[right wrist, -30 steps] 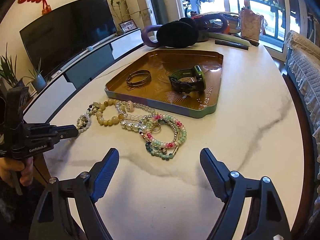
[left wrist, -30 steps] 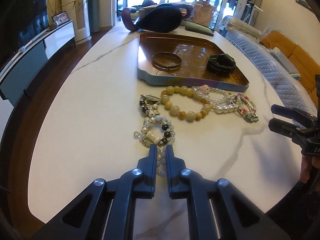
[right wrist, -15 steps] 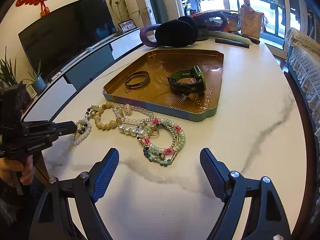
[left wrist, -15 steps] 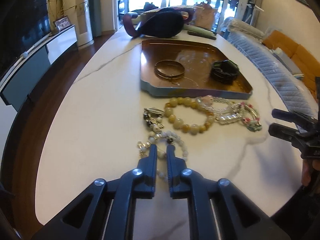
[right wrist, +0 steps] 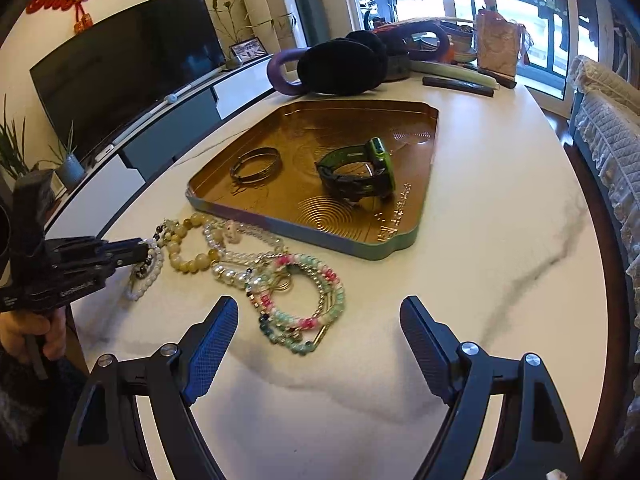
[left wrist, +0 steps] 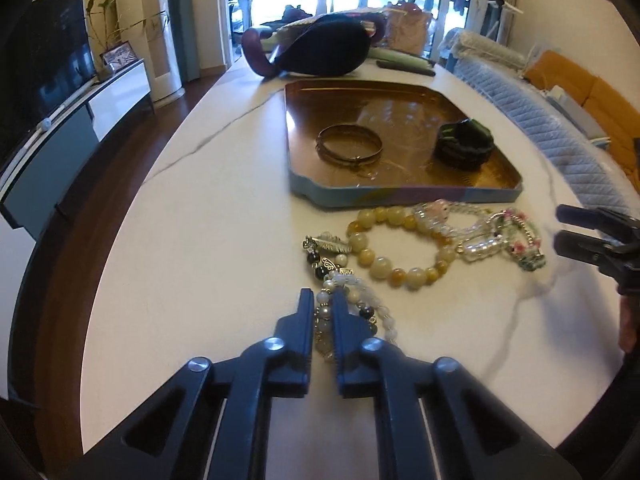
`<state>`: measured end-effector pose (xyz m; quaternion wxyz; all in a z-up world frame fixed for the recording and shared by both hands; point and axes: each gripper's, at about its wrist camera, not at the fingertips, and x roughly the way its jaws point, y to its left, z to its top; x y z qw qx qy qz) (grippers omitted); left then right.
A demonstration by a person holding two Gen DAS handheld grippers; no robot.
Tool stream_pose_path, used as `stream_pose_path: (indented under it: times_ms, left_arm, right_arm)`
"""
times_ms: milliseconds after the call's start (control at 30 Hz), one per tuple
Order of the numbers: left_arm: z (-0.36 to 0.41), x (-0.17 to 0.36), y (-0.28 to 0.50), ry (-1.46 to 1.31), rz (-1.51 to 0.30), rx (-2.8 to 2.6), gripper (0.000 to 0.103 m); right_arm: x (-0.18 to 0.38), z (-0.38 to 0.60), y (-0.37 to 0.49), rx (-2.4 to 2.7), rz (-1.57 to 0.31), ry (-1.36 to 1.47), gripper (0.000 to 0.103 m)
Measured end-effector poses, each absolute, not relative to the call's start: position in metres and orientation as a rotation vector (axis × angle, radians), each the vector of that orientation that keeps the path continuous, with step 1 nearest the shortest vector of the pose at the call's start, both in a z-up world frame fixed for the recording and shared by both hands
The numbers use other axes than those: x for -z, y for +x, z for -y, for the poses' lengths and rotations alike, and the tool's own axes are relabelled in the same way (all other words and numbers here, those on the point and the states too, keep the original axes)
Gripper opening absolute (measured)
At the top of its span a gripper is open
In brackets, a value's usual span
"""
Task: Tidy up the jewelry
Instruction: 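Grasp the white beaded bracelet with the left tool, then grasp the pink-and-green beaded bracelet with the right tool while the left tool holds its bracelet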
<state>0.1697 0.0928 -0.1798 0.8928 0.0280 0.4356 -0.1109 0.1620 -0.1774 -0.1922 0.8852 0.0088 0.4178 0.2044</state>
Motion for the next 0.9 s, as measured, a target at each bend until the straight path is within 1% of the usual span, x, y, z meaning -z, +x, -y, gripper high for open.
stream_pose_path:
  times_ms: [167,233,267,300,333,400,467,500,667,800,900]
  left_arm:
    - [-0.094,0.169,0.164,0.014,-0.876,0.255,0.008]
    - [-0.093,0.164,0.161,0.001,-0.862,0.266,0.008]
    - [-0.093,0.161,0.159,-0.003,-0.856,0.267,0.008]
    - [-0.093,0.159,0.158,-0.01,-0.851,0.274,0.008]
    - [-0.092,0.157,0.157,-0.016,-0.846,0.28,0.008]
    - [-0.09,0.154,0.156,-0.03,-0.839,0.293,0.007]
    - [-0.088,0.15,0.155,-0.046,-0.83,0.313,0.007]
    - [-0.087,0.147,0.154,-0.053,-0.822,0.321,0.007]
    - [-0.078,0.141,0.152,-0.044,-0.809,0.342,0.007]
    - [-0.077,0.149,0.156,-0.016,-0.837,0.32,0.007]
    - [-0.081,0.16,0.158,0.035,-0.867,0.232,0.01]
  right_arm:
    - [0.193,0.178,0.169,-0.426,-0.877,0.018,0.081]
    - [0.192,0.177,0.169,-0.427,-0.874,0.006,0.079]
    - [0.193,0.176,0.169,-0.422,-0.873,-0.008,0.075]
    - [0.193,0.176,0.17,-0.416,-0.875,-0.012,0.067]
    - [0.195,0.176,0.171,-0.415,-0.883,-0.011,0.062]
    - [0.2,0.177,0.174,-0.422,-0.907,0.001,0.038]
    - [0.204,0.178,0.177,-0.421,-0.922,0.009,0.026]
    - [0.204,0.179,0.178,-0.418,-0.919,0.011,0.024]
    - [0.205,0.174,0.184,-0.41,-0.919,-0.041,0.017]
    - [0.206,0.166,0.182,-0.408,-0.911,-0.107,0.017]
    - [0.206,0.165,0.18,-0.408,-0.905,-0.132,0.017]
